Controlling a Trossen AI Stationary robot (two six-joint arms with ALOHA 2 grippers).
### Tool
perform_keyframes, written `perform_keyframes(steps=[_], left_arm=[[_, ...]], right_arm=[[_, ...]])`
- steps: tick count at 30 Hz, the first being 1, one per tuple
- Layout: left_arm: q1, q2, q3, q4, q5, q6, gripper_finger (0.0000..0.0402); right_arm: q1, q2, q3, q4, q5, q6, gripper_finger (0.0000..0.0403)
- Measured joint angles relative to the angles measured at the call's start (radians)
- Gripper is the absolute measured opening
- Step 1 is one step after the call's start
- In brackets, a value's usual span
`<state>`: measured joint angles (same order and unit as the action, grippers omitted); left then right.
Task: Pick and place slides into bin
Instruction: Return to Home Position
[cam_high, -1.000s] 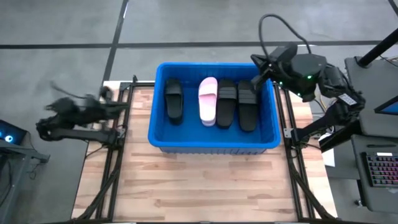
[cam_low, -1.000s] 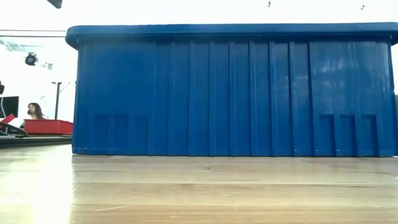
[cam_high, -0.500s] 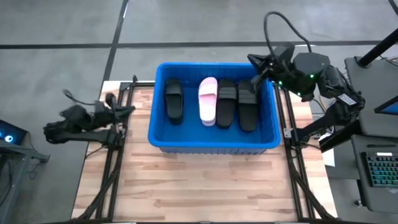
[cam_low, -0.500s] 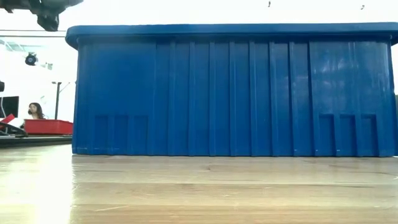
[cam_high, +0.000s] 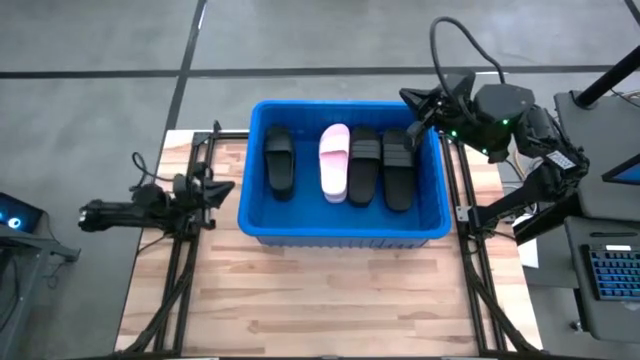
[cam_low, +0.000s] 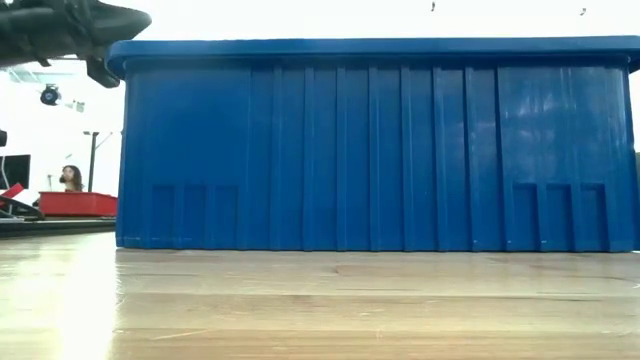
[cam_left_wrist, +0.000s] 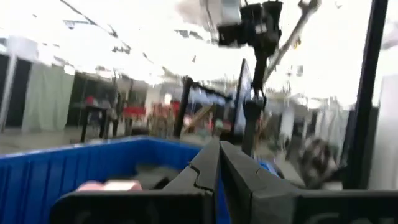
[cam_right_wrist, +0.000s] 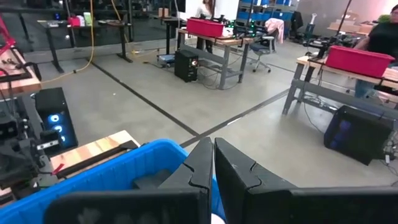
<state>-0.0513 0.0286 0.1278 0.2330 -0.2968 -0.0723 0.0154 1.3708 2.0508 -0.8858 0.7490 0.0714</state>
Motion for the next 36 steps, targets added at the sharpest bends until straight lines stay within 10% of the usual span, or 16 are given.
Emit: perform_keyframes(steps=[9,20,36], left_arm=[[0.0,0.006,-0.12,0.202,0.106,-0.002,0.0],[0.0,0.004,-0.12,0.189,0.107,-0.053,0.0],[0.0,0.002,-0.121,0.185,0.106,-0.052,0.0]], right_arm=[[0.0,0.001,-0.004,-0.001,-0.022,0.0,0.0009],[0.013,-0.008,-0.209,0.092,-0.442,0.058,0.0009],[0.05,-0.287,-1.077,1.175,-0.538,-0.031,0.0009]])
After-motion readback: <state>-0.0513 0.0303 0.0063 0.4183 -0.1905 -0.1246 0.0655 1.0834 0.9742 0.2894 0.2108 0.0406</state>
